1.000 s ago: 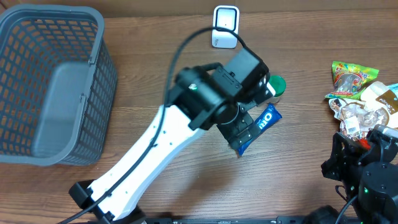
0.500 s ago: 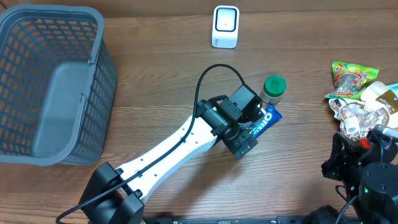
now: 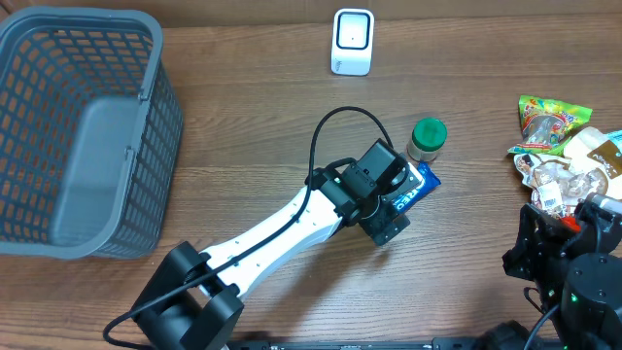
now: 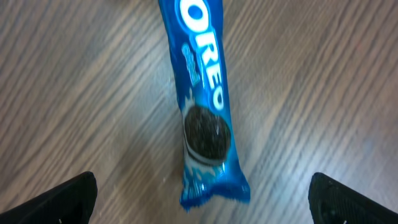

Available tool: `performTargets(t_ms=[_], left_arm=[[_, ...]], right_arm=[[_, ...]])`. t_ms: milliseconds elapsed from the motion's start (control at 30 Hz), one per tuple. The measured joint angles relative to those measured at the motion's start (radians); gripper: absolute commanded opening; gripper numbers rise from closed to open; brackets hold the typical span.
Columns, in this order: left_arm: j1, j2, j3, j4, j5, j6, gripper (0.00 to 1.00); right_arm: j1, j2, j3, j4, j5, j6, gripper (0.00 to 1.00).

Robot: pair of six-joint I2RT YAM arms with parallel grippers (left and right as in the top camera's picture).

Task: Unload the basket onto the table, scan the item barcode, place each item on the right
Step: 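Lower the left gripper and close it on the blue Oreo pack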

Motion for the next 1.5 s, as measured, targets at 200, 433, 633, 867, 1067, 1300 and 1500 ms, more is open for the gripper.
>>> performTargets(t_ms=[200, 433, 633, 867, 1067, 1300, 1500], left_arm=[[0.0, 0.055, 0.0, 0.097, 0.011, 0.024, 1.0], [0.0, 0.128, 0.0, 0.122, 0.048, 0.028, 1.0], [0.0, 0.131, 0.0, 0.162, 0.055, 0.043, 1.0], [0.0, 0.187, 0.0, 0.204, 0.056, 0.053, 1.0], [0.0, 0.215, 0.0, 0.24, 0.056, 0.054, 1.0], [0.0, 0.218, 0.0, 0.245, 0.054, 0.054, 0.97], [0.003, 0.252, 0.0, 0.24, 0.05, 0.055, 0.84]], right_arm=[[0.0, 0.0, 0.0, 0.014, 0.0, 0.0, 0.06], [0.0, 0.0, 0.0, 0.016, 0.0, 0.0, 0.07], [0.0, 0.0, 0.0, 0.02, 0.0, 0.0, 0.08], [0.0, 0.0, 0.0, 0.02, 0.0, 0.0, 0.08], [0.0, 0.0, 0.0, 0.02, 0.0, 0.0, 0.08], [0.0, 0.0, 0.0, 0.02, 0.0, 0.0, 0.08], [0.0, 0.0, 0.0, 0.019, 0.0, -0.001, 0.08]])
